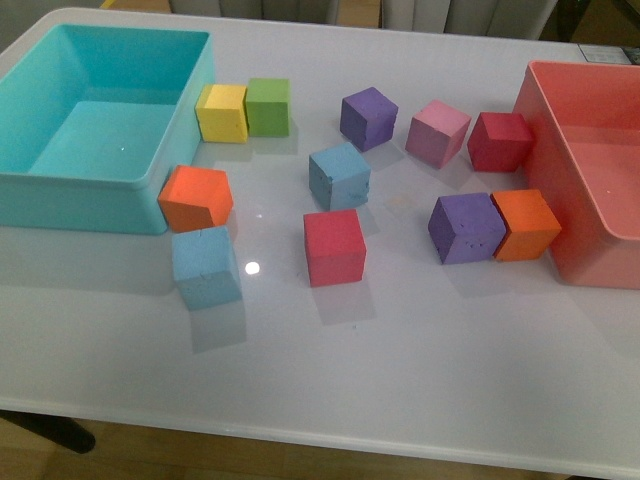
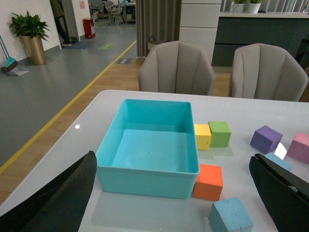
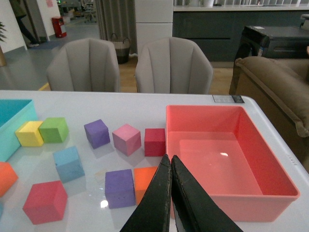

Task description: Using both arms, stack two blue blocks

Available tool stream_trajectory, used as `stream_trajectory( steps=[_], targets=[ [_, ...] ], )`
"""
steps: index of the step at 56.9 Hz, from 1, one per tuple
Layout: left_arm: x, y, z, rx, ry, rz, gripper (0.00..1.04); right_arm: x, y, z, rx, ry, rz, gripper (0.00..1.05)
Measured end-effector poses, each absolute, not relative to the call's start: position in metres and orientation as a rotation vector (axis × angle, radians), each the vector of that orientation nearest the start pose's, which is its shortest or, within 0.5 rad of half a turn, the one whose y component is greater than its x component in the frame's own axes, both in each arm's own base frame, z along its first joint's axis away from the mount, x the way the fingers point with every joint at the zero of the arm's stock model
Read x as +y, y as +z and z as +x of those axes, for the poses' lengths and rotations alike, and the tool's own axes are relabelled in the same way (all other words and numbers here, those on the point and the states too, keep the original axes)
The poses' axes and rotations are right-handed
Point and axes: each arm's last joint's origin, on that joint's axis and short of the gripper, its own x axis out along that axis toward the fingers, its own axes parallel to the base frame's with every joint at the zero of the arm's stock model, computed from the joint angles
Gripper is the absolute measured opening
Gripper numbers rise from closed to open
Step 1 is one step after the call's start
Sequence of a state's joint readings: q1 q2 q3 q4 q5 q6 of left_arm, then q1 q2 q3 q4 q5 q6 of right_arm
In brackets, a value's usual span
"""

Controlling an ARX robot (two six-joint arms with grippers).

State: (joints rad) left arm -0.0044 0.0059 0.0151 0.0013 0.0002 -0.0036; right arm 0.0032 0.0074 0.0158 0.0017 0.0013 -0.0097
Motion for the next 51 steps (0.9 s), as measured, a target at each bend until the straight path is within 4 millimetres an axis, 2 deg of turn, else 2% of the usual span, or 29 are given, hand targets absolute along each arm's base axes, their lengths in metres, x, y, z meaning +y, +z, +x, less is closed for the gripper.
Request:
stream_trajectory(
  steps=[8,10,35,39,48,51],
  targets=[
    [-0.0004,0.1683,0.0971,-0.010,-0.004,-0.004,0.96,0.0003,0.1685,0.0971,-0.011,0.002,-0.010,0.02],
    [-0.0004,0.1683,0.0971,-0.010,-0.004,-0.004,0.96,0.0003,0.1685,0.0971,-0.011,0.001,-0.010,0.07],
    [-0.0004,0.1683,0.0971,-0.010,-0.005,-0.004,0.96,0.0003,0.1686,0.0971,-0.011,0.002,-0.010,0.88],
    [-0.0004,0.1683,0.0971,-0.010,-0.005,-0.004,0.96,0.0003,0.1686,0.0971,-0.011,0.002,-0.009,0.97],
    [-0.0004,0.1683,0.0971,-0.010,-0.004,-0.004,0.96,0.0003,0.1686,0.0971,-0.011,0.002,-0.008,0.96],
    [-0.0011,0.1665,0.0980,0.123,-0.101,-0.088,0.96,0.0003,0.1686,0.0971,-0.011,0.001,-0.008,0.96]
  ],
)
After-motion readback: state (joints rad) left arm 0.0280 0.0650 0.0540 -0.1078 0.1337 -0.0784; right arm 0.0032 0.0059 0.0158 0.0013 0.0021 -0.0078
